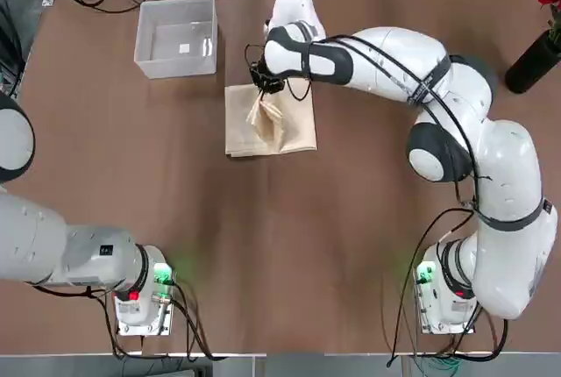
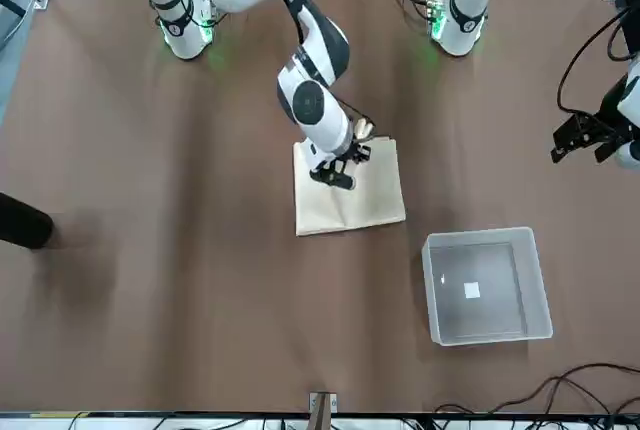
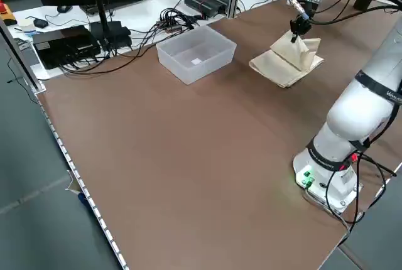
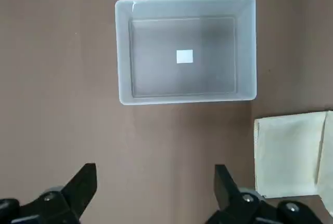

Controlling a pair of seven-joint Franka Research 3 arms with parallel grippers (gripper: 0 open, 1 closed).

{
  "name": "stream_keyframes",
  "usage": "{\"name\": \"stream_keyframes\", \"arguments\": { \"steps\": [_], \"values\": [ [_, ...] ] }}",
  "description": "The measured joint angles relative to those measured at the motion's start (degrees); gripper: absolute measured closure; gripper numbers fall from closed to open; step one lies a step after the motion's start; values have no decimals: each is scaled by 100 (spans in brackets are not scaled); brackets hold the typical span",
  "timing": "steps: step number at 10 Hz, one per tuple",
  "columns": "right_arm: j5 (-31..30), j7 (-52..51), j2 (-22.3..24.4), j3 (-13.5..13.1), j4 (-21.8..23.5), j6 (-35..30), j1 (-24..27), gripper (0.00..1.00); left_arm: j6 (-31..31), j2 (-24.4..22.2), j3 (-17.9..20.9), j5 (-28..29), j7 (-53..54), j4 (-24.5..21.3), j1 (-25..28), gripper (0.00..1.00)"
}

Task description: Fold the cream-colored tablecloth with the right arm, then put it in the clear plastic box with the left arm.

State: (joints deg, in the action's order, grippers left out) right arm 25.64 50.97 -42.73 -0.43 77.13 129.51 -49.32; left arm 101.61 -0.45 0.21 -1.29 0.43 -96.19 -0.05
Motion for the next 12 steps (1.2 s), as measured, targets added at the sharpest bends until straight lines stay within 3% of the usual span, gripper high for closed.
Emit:
{"name": "stream_keyframes", "arguments": {
  "steps": [9, 12],
  "values": [
    [0, 11, -138, 3, -30, 249, -174, 96, 0, 0, 2, 0, 0, 0, 5, 0],
    [0, 13, -276, 4, -33, 683, -289, 96, 0, 0, -6, 0, 0, 2, 0, 0]
  ]
}}
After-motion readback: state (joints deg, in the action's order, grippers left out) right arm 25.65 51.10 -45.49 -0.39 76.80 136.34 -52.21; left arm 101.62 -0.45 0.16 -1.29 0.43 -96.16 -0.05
